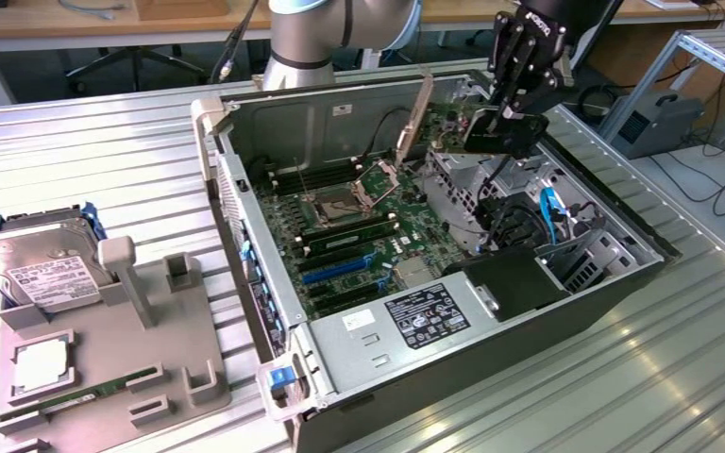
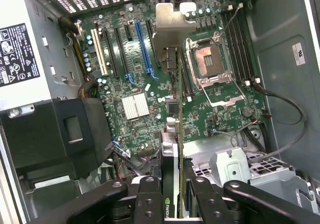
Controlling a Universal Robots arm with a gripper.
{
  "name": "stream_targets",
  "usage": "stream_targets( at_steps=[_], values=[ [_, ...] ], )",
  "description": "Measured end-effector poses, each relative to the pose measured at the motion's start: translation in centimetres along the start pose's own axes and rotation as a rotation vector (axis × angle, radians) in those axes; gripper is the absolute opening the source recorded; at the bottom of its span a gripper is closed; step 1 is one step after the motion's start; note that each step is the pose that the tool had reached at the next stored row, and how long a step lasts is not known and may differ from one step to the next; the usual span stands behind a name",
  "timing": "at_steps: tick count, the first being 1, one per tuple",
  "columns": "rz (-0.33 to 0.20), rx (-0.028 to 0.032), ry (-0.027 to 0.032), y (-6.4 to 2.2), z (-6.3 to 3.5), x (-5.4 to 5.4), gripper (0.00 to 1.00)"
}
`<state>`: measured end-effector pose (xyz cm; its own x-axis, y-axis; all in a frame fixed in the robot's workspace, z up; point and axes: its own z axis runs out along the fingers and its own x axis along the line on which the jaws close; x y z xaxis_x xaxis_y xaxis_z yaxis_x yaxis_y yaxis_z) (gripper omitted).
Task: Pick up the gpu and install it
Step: 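Insert the gpu into the slot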
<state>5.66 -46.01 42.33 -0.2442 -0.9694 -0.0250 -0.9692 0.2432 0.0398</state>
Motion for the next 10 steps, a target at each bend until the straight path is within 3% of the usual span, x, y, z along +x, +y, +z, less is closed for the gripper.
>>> stream_targets(
  at_steps=[3, 10],
  values=[
    [-0.042, -0.001, 0.0016, 0.0, 0.0, 0.0, 0.27],
    [-0.214, -0.0053, 0.0085, 0.01, 0.0, -0.03, 0.27]
  ],
)
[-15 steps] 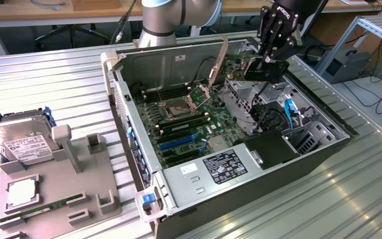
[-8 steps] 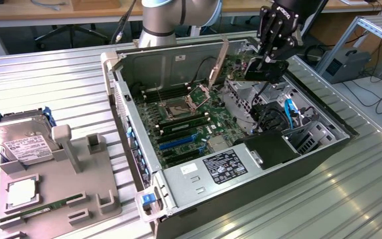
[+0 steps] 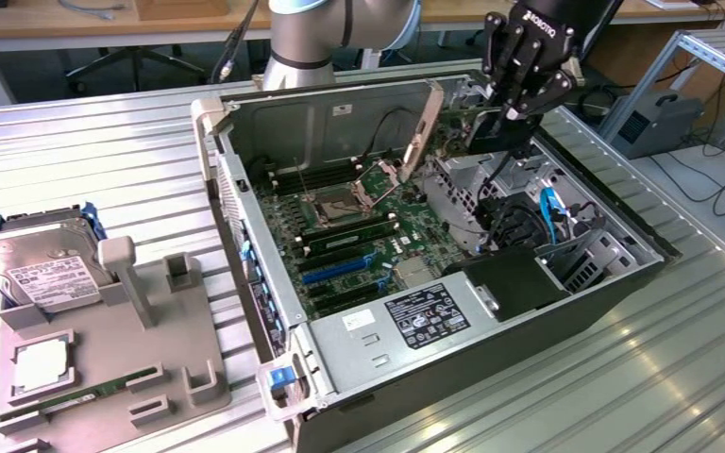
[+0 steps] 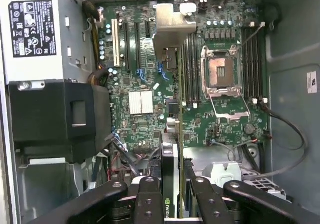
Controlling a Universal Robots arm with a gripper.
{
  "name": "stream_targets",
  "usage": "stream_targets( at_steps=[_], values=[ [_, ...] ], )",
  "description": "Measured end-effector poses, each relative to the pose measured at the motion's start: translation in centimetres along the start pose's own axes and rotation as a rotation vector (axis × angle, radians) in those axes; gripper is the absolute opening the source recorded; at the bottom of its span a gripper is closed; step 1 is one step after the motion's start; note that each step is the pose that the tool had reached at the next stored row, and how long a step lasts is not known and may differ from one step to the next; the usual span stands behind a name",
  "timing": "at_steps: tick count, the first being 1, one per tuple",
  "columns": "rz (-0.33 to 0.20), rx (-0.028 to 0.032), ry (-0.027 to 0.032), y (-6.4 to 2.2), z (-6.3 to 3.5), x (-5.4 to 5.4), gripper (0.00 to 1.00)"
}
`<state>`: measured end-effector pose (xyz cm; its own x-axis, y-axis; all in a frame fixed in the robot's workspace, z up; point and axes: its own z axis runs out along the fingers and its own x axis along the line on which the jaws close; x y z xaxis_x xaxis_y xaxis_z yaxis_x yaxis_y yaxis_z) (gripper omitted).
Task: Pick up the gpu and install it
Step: 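Insert the gpu into the slot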
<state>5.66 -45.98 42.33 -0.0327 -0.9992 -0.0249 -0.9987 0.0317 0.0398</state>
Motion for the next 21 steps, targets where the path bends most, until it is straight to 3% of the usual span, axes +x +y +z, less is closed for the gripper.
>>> stream_targets(
  at_steps=[2, 5, 7, 10, 11, 16, 21],
  values=[
    [-0.033, -0.0008, 0.0013, 0.0, 0.0, 0.0, 0.27],
    [-0.037, -0.0009, 0.0014, 0.0, 0.0, 0.0, 0.27],
    [-0.041, 0.0057, -0.0013, 0.06, 0.01, 0.0, 0.27],
    [-0.049, 0.0333, -0.0059, 0.42, 0.16, 0.0, 0.27],
    [-0.049, 0.0366, -0.0059, 0.6, 0.24, 0.0, 0.27],
    [-0.049, 0.0448, -0.0059, 1.88, 0.84, 0.1, 0.27],
    [-0.049, 0.0482, -0.0058, 2.81, 1.6, 0.1, 0.27]
  ],
)
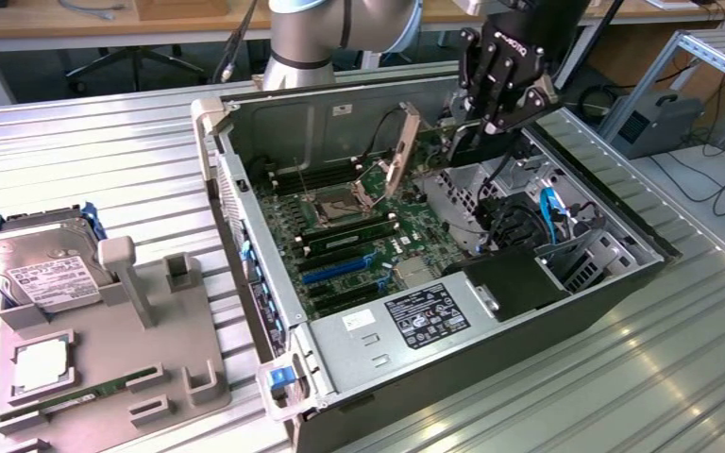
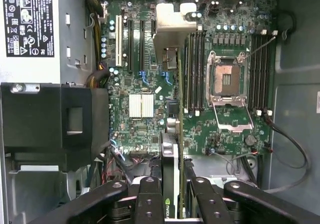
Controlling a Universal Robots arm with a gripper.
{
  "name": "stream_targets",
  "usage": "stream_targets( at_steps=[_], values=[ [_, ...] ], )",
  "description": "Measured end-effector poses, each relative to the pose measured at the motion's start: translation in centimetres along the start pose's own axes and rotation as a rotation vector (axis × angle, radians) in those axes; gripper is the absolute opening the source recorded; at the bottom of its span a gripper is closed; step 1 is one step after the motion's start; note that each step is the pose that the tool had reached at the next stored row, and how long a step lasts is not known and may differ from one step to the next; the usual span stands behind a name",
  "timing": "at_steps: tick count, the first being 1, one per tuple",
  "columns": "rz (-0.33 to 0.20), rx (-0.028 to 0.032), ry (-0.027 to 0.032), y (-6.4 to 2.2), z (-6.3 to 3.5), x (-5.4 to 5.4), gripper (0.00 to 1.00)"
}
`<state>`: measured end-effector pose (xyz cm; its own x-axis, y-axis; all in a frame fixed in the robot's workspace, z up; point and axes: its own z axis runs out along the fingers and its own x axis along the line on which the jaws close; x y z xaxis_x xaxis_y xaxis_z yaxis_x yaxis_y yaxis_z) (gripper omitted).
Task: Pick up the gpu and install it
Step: 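Insert the gpu into the slot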
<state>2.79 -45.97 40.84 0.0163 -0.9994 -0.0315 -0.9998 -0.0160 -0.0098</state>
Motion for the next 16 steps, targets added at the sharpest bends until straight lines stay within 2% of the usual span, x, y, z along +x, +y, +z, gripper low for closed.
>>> stream_targets(
  at_steps=[16],
  values=[
    [0.0, 0.0002, -0.0001, 0.14, 0.53, 0.01, 0.27]
  ],
)
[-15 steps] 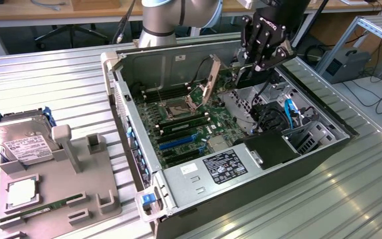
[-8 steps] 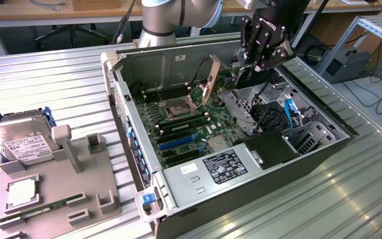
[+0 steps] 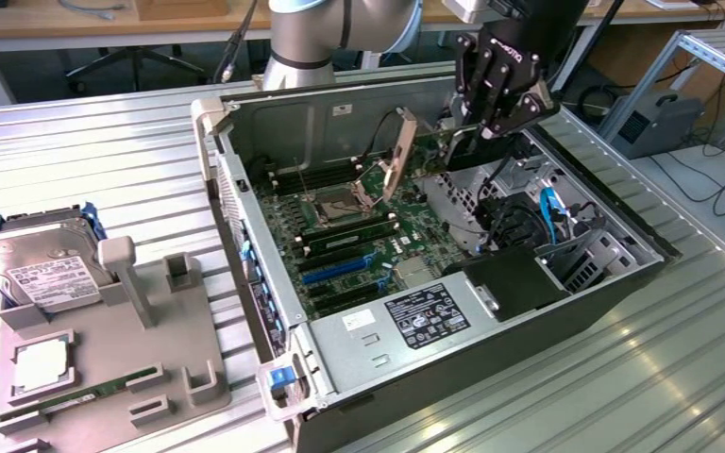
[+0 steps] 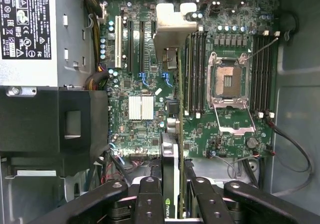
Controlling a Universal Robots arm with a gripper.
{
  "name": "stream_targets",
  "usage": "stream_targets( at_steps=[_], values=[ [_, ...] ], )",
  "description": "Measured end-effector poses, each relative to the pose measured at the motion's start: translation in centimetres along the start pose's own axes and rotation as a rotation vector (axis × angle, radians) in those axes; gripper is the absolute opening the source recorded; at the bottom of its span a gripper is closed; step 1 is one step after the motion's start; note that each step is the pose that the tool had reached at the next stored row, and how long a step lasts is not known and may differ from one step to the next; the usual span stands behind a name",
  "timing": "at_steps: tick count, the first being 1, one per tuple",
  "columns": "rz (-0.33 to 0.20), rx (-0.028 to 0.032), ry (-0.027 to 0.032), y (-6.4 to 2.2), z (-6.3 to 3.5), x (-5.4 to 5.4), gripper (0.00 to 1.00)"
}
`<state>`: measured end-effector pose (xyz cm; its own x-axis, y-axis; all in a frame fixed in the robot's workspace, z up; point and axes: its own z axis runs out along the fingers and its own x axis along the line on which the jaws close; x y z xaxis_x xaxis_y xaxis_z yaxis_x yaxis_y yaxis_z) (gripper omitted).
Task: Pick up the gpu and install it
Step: 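Insert the gpu into the slot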
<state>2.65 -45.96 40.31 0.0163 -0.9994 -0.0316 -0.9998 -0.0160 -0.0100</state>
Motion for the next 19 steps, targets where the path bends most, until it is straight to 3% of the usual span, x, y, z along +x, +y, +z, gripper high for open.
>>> stream_targets(
  at_steps=[14, 19],
  values=[
    [0.0, 0.0, 0.0, 0.01, 1.03, 0.0, 0.27],
    [0.001, 0.0001, 0.0001, 0.68, 1.52, 0.0, 0.27]
  ],
)
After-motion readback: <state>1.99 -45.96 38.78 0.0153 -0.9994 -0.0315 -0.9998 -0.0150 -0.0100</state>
